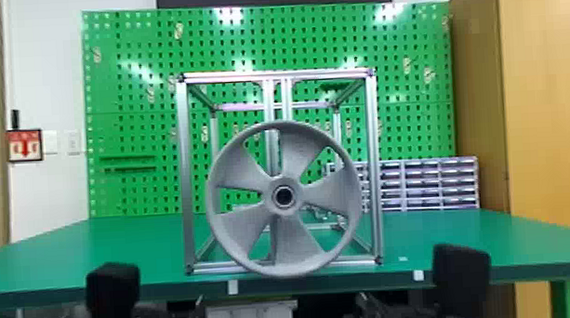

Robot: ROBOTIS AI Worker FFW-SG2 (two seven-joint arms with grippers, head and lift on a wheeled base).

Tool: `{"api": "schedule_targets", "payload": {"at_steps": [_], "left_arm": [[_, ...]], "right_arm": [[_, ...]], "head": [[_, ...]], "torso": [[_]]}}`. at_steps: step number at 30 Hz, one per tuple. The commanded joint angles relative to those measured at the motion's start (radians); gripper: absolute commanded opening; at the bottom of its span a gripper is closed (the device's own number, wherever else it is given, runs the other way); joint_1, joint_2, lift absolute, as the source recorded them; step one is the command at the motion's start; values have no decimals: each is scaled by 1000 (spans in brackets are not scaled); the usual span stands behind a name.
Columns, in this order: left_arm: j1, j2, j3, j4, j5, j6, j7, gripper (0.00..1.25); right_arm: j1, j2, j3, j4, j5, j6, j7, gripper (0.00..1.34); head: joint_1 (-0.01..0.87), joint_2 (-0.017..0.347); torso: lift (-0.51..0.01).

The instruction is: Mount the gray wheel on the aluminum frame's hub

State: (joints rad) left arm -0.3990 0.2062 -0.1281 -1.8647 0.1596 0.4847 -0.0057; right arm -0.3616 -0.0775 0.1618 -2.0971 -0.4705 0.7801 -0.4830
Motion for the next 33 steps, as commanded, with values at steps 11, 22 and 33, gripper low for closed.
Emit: {"api": "schedule_targets", "payload": {"at_steps": [11, 22, 33], "left_arm": [[177, 7, 51, 87, -34, -213, -80, 1250], [258, -16, 91, 186, -46, -359, -125, 1239], [333, -44, 124, 194, -54, -402, -126, 1154]], "right_arm": [[280, -8, -33, 62, 306, -283, 199, 1339], [378, -7, -18, 152, 392, -478, 245, 1339], [428, 7, -10, 200, 409, -532, 245, 1339]], "head": [[-5, 6], [-5, 6], [-5, 6]], "torso": [[-499], [-499], [-499]]}}
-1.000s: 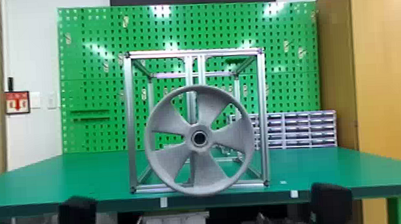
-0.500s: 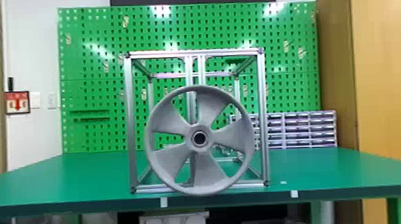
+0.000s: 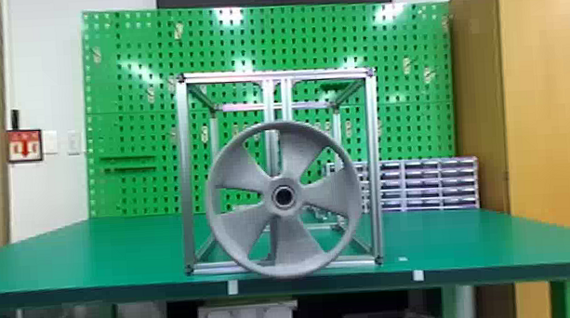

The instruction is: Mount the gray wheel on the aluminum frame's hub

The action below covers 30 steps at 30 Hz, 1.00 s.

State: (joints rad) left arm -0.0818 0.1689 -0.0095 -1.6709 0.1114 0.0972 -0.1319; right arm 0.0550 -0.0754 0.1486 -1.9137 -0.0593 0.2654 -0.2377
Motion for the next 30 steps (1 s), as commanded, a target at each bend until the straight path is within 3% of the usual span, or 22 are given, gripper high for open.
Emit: {"api": "schedule_targets", "payload": {"at_steps": [1, 6, 30], "left_arm": [[19, -8, 6, 2, -7, -14, 0, 1154], [25, -8, 10, 28, -4, -53, -5, 1154], [33, -12, 10, 43, 21, -71, -14, 1154]], "right_arm": [[11, 3, 8, 27, 3, -31, 0, 1339], [14, 0, 20, 67, 3, -94, 0, 1339], [17, 13, 15, 87, 15, -129, 0, 1339]], "head": [[-5, 6], [-5, 6], [-5, 6]], "torso": [[-499], [-499], [-499]]}}
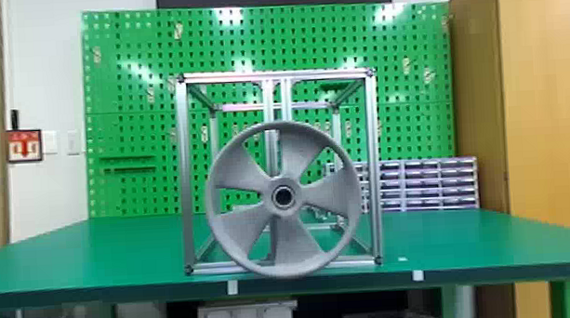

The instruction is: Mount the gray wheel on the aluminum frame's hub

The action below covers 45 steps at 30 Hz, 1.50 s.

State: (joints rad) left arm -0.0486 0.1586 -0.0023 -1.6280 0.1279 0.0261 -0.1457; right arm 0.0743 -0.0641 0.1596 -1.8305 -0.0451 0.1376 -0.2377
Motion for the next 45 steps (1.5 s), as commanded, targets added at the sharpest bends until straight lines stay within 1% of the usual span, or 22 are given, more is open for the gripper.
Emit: {"api": "schedule_targets", "payload": {"at_steps": [1, 10, 26, 45], "left_arm": [[0, -2, 2, 0, 4, 0, 0, 1154], [0, -2, 2, 0, 9, 0, 0, 1154], [0, -2, -5, 2, 10, 0, 0, 1154], [0, -2, -13, 2, 25, 9, 1, 1154]], "right_arm": [[-4, 1, 6, 5, 1, -1, 0, 1339], [1, 9, -3, 7, 1, -4, 0, 1339], [1, 9, -3, 7, -2, -4, 0, 1339], [-1, 12, -5, 11, -41, -1, 0, 1339]], "head": [[-5, 6], [-5, 6], [-5, 6], [-5, 6]], "torso": [[-499], [-499], [-499], [-499]]}}
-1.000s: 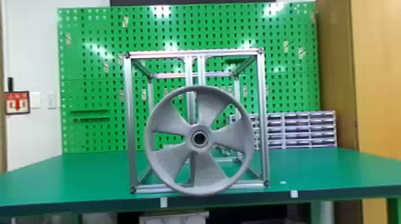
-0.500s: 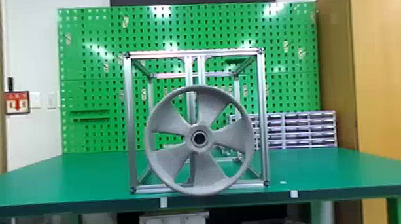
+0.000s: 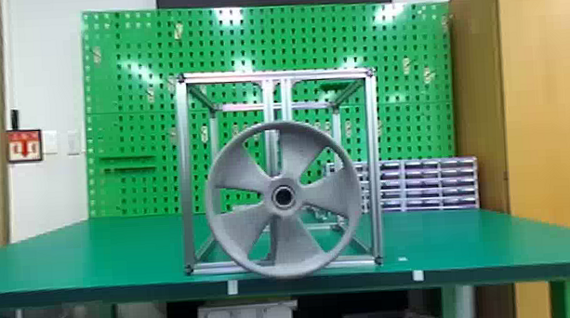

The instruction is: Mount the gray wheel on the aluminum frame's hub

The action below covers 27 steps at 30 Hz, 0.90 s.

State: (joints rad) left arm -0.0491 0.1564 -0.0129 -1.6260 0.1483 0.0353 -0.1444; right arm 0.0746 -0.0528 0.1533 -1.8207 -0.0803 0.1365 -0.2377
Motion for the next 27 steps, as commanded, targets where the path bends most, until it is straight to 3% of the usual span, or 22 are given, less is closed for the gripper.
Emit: {"api": "schedule_targets", "payload": {"at_steps": [1, 27], "left_arm": [[2, 0, -2, 0, 5, 0, 0, 1154], [17, 0, -24, -2, 40, 0, 60, 1141]], "right_arm": [[-1, -1, 2, 1, -6, 0, 0, 1339], [-4, 2, 2, 8, -18, -2, 0, 1339]], "head": [[-5, 6], [-5, 6]], "torso": [[-499], [-499]]}}
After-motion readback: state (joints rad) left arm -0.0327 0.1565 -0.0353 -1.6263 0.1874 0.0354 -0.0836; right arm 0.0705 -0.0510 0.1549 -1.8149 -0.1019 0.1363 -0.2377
